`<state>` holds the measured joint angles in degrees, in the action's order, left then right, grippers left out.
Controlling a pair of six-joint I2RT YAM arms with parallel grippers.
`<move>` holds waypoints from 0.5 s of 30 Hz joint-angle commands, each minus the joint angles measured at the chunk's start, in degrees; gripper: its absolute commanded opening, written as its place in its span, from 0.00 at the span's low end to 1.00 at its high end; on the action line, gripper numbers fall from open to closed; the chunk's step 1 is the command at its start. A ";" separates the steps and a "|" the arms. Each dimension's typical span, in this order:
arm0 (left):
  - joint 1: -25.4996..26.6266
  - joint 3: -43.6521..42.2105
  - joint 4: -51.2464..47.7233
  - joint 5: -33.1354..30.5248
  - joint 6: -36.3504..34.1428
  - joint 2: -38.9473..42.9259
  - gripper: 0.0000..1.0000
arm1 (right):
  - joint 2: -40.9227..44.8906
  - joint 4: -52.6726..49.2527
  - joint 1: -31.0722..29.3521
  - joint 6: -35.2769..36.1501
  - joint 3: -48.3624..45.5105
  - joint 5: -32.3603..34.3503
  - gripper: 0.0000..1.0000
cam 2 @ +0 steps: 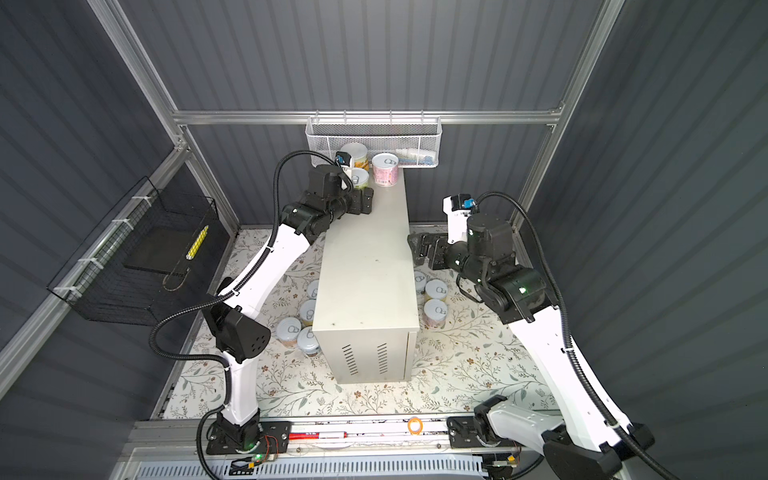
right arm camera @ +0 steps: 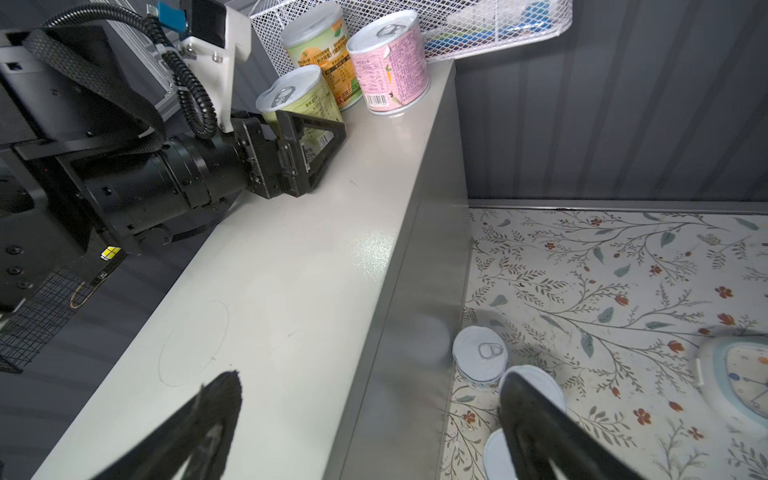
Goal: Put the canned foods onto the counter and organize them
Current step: 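Release the green-labelled can and draw the left gripper back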
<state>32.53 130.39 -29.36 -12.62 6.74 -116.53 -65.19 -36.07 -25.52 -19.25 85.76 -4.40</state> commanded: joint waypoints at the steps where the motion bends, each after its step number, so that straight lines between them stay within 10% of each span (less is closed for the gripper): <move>1: 0.14 -4.38 -6.13 3.61 1.19 4.94 1.00 | 2.53 -2.09 0.28 0.70 -1.15 1.20 0.99; 15: 4.63 -28.87 -9.26 -0.01 -1.67 36.34 1.00 | 6.93 -5.50 1.94 -2.73 -11.34 16.47 0.99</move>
<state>37.21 104.31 -36.62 -9.50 4.89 -87.90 -59.07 -39.55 -24.43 -20.27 77.52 8.80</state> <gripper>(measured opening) 0.994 0.989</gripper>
